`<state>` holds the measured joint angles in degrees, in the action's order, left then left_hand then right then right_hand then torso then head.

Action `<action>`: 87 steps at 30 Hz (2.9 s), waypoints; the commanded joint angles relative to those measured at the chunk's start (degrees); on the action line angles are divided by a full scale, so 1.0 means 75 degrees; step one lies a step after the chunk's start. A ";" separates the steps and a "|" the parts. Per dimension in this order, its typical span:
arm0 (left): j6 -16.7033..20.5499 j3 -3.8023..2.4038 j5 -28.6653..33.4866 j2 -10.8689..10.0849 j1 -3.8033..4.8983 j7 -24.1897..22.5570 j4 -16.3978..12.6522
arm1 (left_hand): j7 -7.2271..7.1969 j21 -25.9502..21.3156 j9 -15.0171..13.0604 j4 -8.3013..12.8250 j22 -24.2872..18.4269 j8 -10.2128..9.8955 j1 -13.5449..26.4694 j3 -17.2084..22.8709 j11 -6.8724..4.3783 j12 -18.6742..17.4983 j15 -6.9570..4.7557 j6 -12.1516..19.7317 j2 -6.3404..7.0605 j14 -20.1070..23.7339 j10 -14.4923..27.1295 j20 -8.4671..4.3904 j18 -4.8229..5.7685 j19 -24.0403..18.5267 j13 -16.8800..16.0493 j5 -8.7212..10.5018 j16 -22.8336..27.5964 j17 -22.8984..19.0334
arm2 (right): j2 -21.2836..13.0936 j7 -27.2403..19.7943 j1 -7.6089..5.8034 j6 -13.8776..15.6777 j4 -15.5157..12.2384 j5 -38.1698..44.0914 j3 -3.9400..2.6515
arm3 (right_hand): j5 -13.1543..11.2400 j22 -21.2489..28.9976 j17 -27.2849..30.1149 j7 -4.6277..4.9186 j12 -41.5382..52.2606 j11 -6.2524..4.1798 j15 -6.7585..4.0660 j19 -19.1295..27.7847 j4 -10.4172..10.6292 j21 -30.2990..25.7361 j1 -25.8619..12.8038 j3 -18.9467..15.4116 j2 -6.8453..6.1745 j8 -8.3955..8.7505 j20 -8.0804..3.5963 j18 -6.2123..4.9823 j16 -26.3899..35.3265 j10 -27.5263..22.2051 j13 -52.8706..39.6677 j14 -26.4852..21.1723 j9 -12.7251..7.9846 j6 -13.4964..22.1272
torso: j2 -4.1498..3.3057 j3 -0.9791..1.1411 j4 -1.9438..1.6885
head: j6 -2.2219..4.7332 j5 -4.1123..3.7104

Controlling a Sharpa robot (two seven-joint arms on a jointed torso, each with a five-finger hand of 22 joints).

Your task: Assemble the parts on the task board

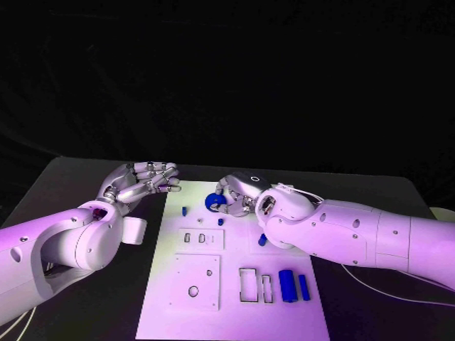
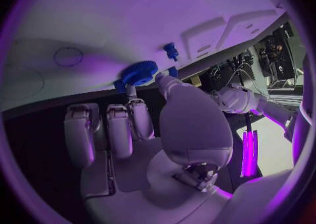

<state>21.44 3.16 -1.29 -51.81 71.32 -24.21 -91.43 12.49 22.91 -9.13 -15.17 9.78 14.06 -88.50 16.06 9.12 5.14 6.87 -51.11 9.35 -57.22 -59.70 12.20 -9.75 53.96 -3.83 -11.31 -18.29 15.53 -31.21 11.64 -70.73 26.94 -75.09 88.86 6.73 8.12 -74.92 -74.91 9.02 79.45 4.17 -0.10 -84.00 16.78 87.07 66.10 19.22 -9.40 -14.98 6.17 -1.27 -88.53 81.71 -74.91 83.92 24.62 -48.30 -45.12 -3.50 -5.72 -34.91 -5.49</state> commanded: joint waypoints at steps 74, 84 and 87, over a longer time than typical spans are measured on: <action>-0.0382 0.0007 0.0006 -0.0006 0.0000 -0.0026 0.0121 | 0.0004 0.0060 -0.0010 0.0018 0.0025 -0.0051 0.0001 0.0082 0.0069 -0.0070 0.0006 0.0053 0.0059 0.0047 -0.0010 0.0012 -0.0074 -0.0002 0.0002 0.0040 0.0057 0.0051 | -0.2955 -0.2624 0.0122 -0.0929 -0.0244 -0.2654 0.0008 | 0.0551 -0.1487 -0.1571 -0.0002 0.0110 -0.0010 0.0006 -0.0402 -0.1146 -0.0125 0.1502 0.0650 -0.0496 0.0670 -0.0031 0.0005 -0.0074 0.0118 -0.0767 0.0715 -0.0245 -0.0186 | 0.0084 0.0173 0.0261 | -0.0008 -0.0056; -0.0379 0.0007 0.0004 -0.0011 0.0000 -0.0008 0.0127 | 0.0004 0.0060 -0.0010 0.0018 0.0025 -0.0051 0.0001 0.0082 0.0069 -0.0070 0.0006 0.0053 0.0059 0.0047 -0.0010 0.0012 -0.0074 -0.0002 0.0002 0.0040 0.0057 0.0051 | -0.2847 -0.2620 0.0180 -0.0942 -0.0204 -0.2671 0.0008 | 0.0412 -0.1527 -0.1593 -0.0058 0.0203 -0.0048 -0.0015 -0.0431 -0.1146 -0.0095 0.1412 0.0833 -0.0331 0.0432 -0.0029 0.0014 -0.0081 0.0192 -0.0850 0.0719 -0.0163 -0.0813 | 0.0084 0.0175 0.0247 | -0.0035 -0.0027; -0.0380 0.0007 0.0004 -0.0013 0.0000 -0.0005 0.0128 | 0.0003 0.0066 -0.0011 0.0023 0.0027 -0.0049 -0.0002 0.0092 0.0068 -0.0073 0.0004 0.0050 0.0054 0.0046 -0.0014 0.0011 -0.0075 -0.0004 0.0001 0.0038 0.0059 0.0056 | -0.2833 -0.2614 0.0187 -0.0916 -0.0194 -0.2668 0.0008 | 0.0378 -0.1550 -0.1606 -0.0130 0.0222 -0.0107 -0.0061 -0.0447 -0.1163 -0.0075 0.1416 0.0908 -0.0246 0.0337 -0.0060 0.0020 -0.0084 0.0210 -0.0869 0.0722 -0.0128 -0.0994 | 0.0086 0.0177 0.0254 | -0.0041 -0.0035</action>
<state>19.58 3.25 -1.29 -51.97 71.27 -23.91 -90.39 12.69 23.12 -9.17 -15.00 9.91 13.83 -88.50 16.54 9.53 4.94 6.87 -50.90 9.35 -57.22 -59.70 12.20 -9.74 53.96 -3.79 -11.31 -18.08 15.85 -52.53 -7.73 -69.43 20.59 -76.57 68.86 6.76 11.15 -74.91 -74.94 8.15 80.78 3.61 -0.11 -83.99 8.12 86.36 76.76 25.80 -11.61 -12.20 6.16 -1.28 -88.97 83.22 -74.92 83.92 23.52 -55.35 -44.48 -2.18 -3.82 -35.18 -5.73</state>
